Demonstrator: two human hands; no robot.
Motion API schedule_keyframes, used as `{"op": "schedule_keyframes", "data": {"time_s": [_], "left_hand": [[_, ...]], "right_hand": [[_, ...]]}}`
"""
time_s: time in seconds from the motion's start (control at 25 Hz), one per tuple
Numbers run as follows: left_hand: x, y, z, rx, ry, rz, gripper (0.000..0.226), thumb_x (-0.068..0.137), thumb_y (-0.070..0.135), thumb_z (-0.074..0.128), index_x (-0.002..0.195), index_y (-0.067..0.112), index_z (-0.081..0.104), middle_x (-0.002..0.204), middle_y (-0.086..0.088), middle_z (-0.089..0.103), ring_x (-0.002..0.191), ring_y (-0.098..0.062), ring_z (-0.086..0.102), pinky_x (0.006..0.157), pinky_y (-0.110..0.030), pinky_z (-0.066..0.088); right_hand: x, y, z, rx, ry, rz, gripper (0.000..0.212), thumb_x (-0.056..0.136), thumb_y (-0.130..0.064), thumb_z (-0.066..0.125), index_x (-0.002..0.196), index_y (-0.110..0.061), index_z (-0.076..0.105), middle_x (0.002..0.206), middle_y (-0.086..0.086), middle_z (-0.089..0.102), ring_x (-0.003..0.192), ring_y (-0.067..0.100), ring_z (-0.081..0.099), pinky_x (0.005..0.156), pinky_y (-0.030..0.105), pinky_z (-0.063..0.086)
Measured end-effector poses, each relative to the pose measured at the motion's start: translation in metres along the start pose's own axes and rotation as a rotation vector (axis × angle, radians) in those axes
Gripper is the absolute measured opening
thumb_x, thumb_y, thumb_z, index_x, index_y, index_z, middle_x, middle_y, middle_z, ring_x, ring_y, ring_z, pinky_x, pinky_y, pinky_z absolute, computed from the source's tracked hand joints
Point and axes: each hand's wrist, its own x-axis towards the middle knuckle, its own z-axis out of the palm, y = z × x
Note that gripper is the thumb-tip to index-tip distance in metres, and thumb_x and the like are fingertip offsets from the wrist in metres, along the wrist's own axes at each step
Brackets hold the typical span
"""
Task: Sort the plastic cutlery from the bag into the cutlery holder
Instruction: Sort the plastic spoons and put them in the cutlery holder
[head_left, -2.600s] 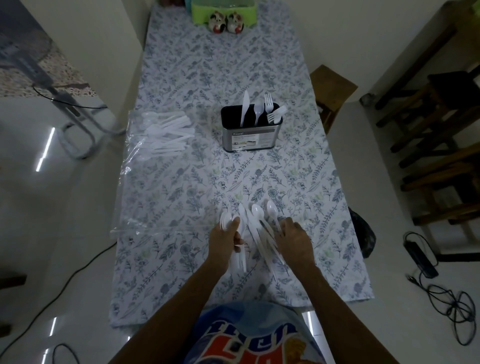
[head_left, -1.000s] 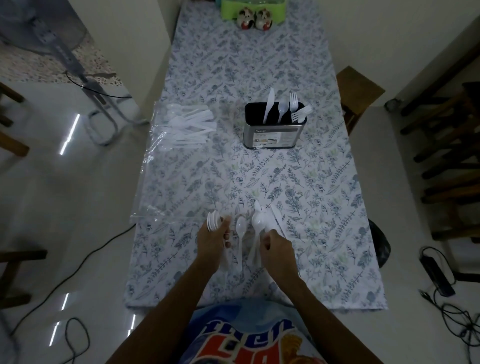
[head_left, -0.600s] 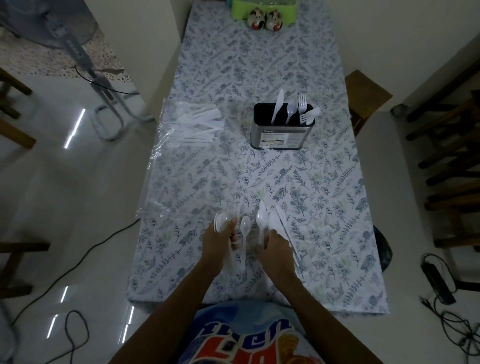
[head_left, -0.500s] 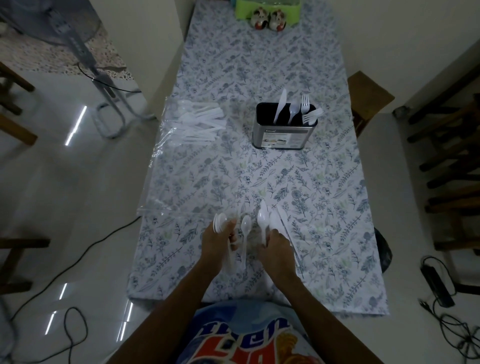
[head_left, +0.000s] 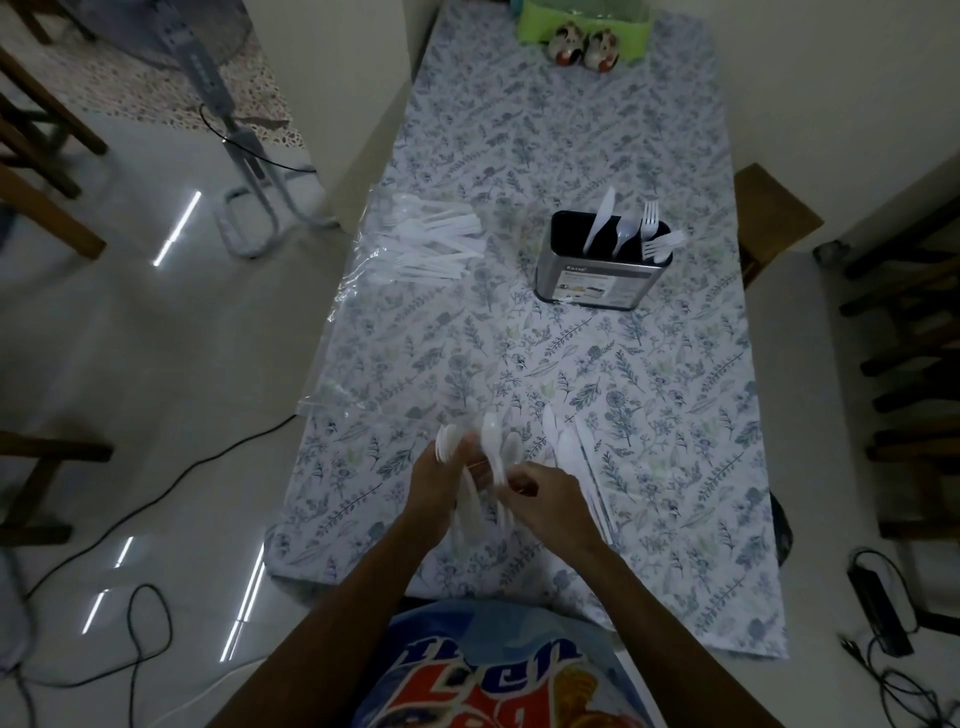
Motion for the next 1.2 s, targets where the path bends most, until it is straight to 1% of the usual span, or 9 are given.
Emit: {"op": "schedule_keyframes", "data": {"time_s": [0.16,0.28,0.36,0.48,0.6,0.76,0.96,1.08,1.2], "left_hand": [[0.004,-0.002,-0.002,-0.038,-0.038,-0.027,0.044,0.096,0.034,0.068,0.110,-0.007,0.063,0.101,-0.029,0.071,0.090,-0.041,0.071,0.081,-0.051,0.059],[0.005,-0.003,-0.008,0.064,0.075,-0.008,0.034,0.091,0.034,0.075,0.094,0.000,0.067,0.084,-0.019,0.070,0.076,-0.034,0.068,0.071,-0.047,0.059],[0.008,-0.003,-0.015,0.059,0.166,-0.034,0.031,0.086,0.026,0.080,0.099,0.001,0.067,0.079,-0.014,0.070,0.069,-0.027,0.068,0.063,-0.038,0.058],[0.012,-0.001,-0.020,0.078,0.160,-0.033,0.055,0.076,0.031,0.089,0.108,-0.005,0.063,0.080,-0.016,0.068,0.064,-0.025,0.065,0.061,-0.036,0.055],[0.015,-0.001,-0.018,0.116,0.162,-0.049,0.052,0.076,0.035,0.088,0.111,0.004,0.066,0.086,-0.016,0.072,0.069,-0.030,0.071,0.064,-0.043,0.059],[0.018,0.003,-0.006,0.209,0.047,-0.012,0.054,0.077,0.053,0.083,0.102,0.007,0.068,0.088,-0.023,0.075,0.081,-0.044,0.073,0.075,-0.061,0.061],[0.018,0.013,0.011,0.327,-0.051,0.074,0.044,0.080,0.045,0.083,0.093,0.006,0.070,0.077,-0.016,0.074,0.067,-0.028,0.070,0.062,-0.039,0.060],[0.014,0.017,0.019,0.301,-0.084,0.059,0.022,0.089,0.028,0.077,0.101,0.011,0.073,0.086,-0.004,0.079,0.080,-0.022,0.076,0.066,-0.029,0.061],[0.012,0.020,0.019,0.306,-0.139,0.050,0.023,0.093,0.033,0.070,0.107,0.015,0.072,0.092,-0.002,0.079,0.089,-0.020,0.075,0.072,-0.026,0.061]], "right_hand": [[-0.005,-0.017,0.010,0.021,-0.110,-0.090,0.021,0.090,-0.038,0.072,0.093,-0.017,0.076,0.080,-0.010,0.074,0.070,-0.004,0.068,0.062,0.011,0.050],[-0.001,-0.011,0.014,-0.015,0.065,0.036,0.029,0.092,-0.047,0.066,0.088,-0.018,0.067,0.075,-0.006,0.069,0.063,0.002,0.063,0.055,0.014,0.048],[0.004,-0.001,0.019,-0.155,0.131,0.106,0.028,0.093,-0.044,0.064,0.091,-0.016,0.057,0.077,-0.003,0.063,0.065,0.010,0.059,0.054,0.019,0.042],[0.009,0.009,0.030,-0.281,0.068,0.147,0.034,0.090,-0.035,0.068,0.107,-0.008,0.054,0.089,0.001,0.060,0.079,0.019,0.060,0.062,0.024,0.042],[0.007,0.004,0.029,-0.153,0.104,0.159,0.025,0.089,-0.031,0.072,0.097,-0.012,0.057,0.080,-0.005,0.060,0.071,0.015,0.061,0.053,0.016,0.039],[0.000,-0.009,0.021,0.150,0.070,0.097,0.017,0.088,-0.029,0.074,0.097,-0.019,0.064,0.084,-0.008,0.070,0.071,0.005,0.068,0.058,0.016,0.055],[-0.002,-0.007,0.018,0.085,0.145,-0.023,0.009,0.089,-0.025,0.072,0.093,-0.021,0.065,0.076,-0.009,0.069,0.064,0.000,0.064,0.058,0.011,0.047],[0.002,-0.007,0.022,-0.095,0.219,-0.091,0.013,0.095,-0.029,0.065,0.105,-0.020,0.066,0.084,-0.005,0.064,0.069,0.003,0.057,0.061,0.009,0.040],[0.001,-0.008,0.024,-0.240,0.249,-0.166,0.028,0.099,-0.026,0.059,0.126,-0.018,0.063,0.089,0.002,0.061,0.075,0.008,0.055,0.063,0.006,0.033]]}}
